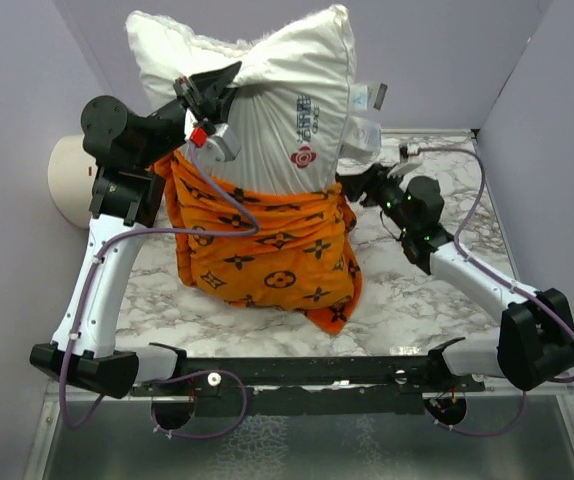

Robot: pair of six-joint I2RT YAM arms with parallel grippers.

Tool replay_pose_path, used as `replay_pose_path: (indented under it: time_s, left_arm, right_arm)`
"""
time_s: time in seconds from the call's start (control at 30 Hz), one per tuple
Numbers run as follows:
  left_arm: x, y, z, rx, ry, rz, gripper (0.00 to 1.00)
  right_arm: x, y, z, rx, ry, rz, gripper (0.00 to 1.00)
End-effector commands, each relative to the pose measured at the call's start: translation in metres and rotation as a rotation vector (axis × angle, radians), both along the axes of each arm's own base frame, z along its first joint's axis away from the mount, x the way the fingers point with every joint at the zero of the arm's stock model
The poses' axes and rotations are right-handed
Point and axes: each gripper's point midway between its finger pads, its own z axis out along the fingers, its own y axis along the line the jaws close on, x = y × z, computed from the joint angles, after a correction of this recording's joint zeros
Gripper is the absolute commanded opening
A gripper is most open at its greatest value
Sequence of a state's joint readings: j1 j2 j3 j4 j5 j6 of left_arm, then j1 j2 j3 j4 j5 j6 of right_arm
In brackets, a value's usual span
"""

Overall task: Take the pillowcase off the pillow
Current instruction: Remove the pillow from the pillowcase.

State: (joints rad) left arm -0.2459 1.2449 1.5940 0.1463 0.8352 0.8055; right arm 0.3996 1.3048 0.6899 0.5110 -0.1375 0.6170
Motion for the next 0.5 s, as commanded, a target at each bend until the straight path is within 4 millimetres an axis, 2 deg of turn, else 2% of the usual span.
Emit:
replay_pose_path:
  time_s: [0.0,0.1,0.2,0.27,0.33,0.47]
  left_arm:
    - [-0.047,0.084,0.161,-0.233,-0.568,0.442,0.0]
    - [-0.024,0.104,0.176,-0.234,-0.542,0.595,0.0]
    - [-0.013,0.112,0.182,-0.201,-0.499,0.668,0.0]
    - [-0.014,0.11,0.178,-0.169,-0.486,0.665,0.0]
    - [-0.011,0.104,0.168,-0.131,-0.454,0.639,0.0]
    - [-0.007,0.084,0.135,-0.082,-0.307,0.51,0.0]
  right_arm:
    - [0.025,-0.005,0.131,-0.129,-0.337,-0.02,0.56]
    - [0.019,0.0,0.2,-0.142,-0.515,0.006,0.64]
    - [0.006,0.001,0.237,-0.159,-0.642,0.026,0.66]
    - [-0.008,0.005,0.246,-0.172,-0.716,0.074,0.66]
    - [-0.028,0.018,0.244,-0.203,-0.82,0.151,0.66]
    - [-0.074,0.077,0.216,-0.375,-1.016,0.345,0.66]
